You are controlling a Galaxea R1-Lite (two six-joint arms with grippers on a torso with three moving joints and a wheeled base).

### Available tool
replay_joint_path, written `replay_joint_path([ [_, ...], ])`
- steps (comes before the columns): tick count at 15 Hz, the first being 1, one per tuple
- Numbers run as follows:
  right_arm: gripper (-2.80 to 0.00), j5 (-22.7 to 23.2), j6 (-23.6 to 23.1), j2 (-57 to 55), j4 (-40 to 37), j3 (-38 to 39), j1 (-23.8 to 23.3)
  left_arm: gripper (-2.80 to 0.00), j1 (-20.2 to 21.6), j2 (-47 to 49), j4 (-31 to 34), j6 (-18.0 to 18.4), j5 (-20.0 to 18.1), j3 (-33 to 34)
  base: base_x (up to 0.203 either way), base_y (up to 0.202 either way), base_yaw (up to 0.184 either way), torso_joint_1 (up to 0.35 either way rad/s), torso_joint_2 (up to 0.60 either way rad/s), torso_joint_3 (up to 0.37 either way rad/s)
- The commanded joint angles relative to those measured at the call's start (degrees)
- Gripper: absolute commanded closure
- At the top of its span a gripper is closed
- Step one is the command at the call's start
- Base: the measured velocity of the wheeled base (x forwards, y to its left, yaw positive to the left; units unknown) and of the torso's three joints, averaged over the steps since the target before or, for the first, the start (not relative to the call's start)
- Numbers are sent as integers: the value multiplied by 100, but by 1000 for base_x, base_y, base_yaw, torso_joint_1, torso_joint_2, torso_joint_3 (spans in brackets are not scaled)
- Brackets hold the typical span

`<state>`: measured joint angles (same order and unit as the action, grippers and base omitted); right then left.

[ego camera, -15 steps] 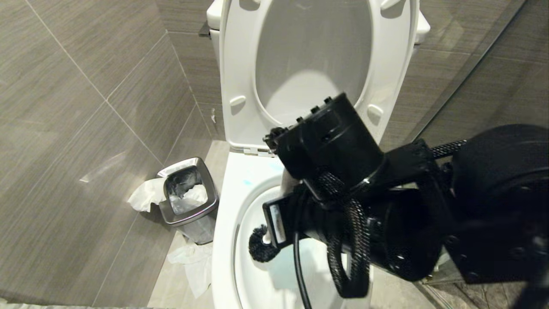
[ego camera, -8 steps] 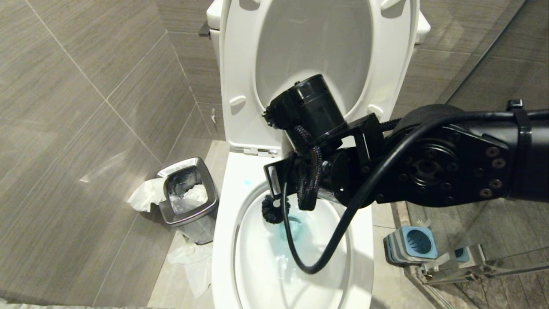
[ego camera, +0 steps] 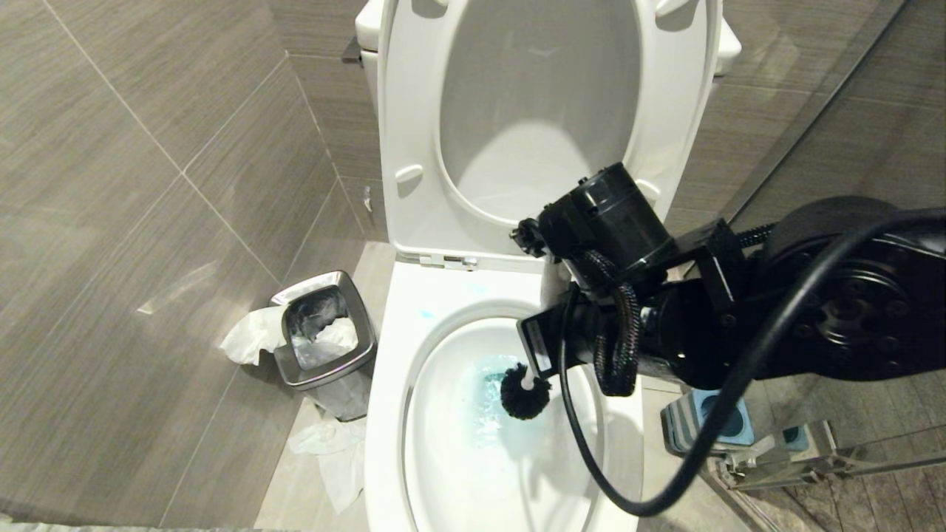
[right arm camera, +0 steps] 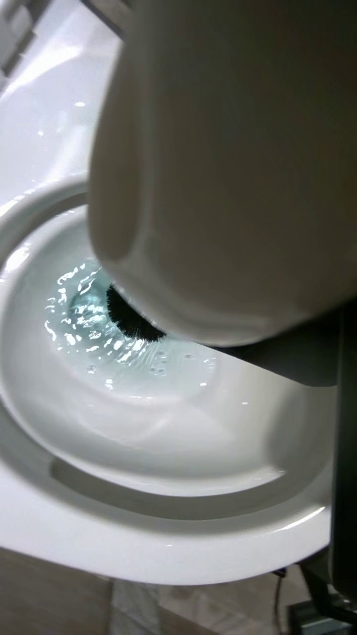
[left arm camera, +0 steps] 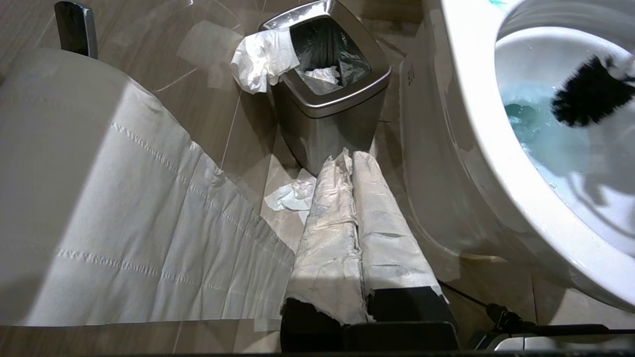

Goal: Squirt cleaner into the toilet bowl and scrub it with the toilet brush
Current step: Scrub the toilet bowl

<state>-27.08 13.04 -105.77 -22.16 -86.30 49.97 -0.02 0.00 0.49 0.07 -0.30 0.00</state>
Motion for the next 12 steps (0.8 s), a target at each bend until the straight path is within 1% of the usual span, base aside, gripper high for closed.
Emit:
replay_joint_path([
  [1,0,224,59,521,-5,532,27,0,2,9,3,2,-5,18,0,0,0,0,0,0],
  [2,0,317,158,511,18,534,30,0,2,7,4,6,-2,18,0,0,0,0,0,0],
  [5,0,308,335,261,161,518,9,0,2,9,4,1,-5,15,0,0,0,0,0,0],
  [7,0,288,417,-26,497,533,-77,0,0,9,2,2,4,18,0,0,0,0,0,0],
  [12,0,273,420,-922,1490,483,-405,0,2,7,-1,8,3,10,0,0,0,0,0,0],
])
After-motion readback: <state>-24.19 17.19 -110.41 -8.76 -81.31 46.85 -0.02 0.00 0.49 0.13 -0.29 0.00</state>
